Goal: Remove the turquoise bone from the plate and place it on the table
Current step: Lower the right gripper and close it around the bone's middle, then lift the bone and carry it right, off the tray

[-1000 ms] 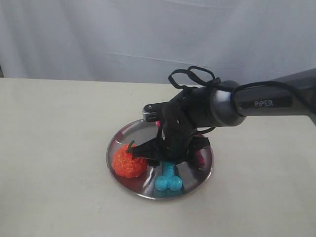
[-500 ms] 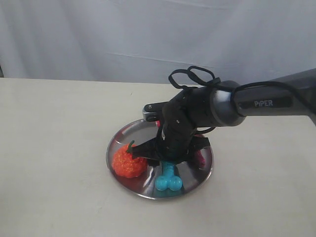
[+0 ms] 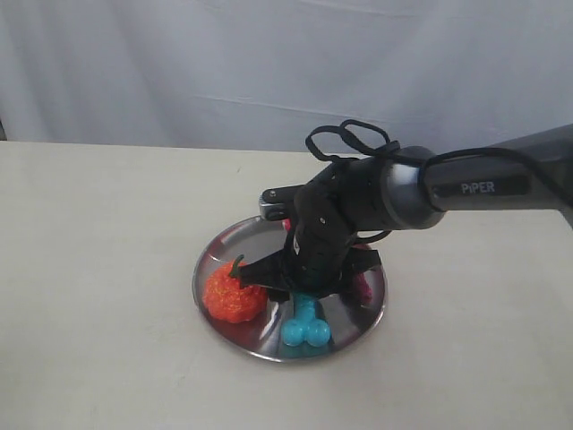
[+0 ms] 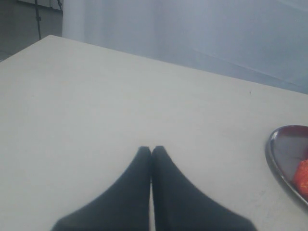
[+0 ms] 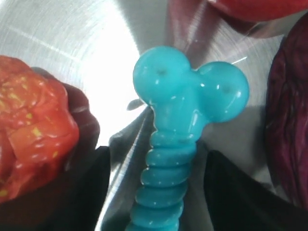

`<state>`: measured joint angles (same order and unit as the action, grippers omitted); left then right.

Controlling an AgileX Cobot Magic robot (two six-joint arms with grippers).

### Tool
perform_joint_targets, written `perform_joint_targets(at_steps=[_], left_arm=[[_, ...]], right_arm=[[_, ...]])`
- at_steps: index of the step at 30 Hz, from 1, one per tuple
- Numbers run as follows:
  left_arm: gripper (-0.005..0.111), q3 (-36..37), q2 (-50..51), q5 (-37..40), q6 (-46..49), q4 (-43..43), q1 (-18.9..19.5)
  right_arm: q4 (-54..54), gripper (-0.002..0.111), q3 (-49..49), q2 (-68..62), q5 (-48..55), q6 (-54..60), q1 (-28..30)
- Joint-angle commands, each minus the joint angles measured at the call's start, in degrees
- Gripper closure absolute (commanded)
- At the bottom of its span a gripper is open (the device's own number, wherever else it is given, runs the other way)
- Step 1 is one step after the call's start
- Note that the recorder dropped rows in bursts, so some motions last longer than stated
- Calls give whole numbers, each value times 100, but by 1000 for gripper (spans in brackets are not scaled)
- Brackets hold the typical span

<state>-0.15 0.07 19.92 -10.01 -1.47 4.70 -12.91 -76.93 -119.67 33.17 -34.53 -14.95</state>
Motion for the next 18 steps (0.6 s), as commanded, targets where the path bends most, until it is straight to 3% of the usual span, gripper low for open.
perform_joint_targets(at_steps=[1,7,18], left_arm=[[107,15,-7,-29,-11,5,-28],[107,15,-7,-29,-11,5,-28],[107,15,-7,-29,-11,5,-28]], right_arm=[[-28,72,-29,-1,78,-11,1],[-28,108,-29,-1,100,-11,1],[-7,108,-29,264,207,-83,1]])
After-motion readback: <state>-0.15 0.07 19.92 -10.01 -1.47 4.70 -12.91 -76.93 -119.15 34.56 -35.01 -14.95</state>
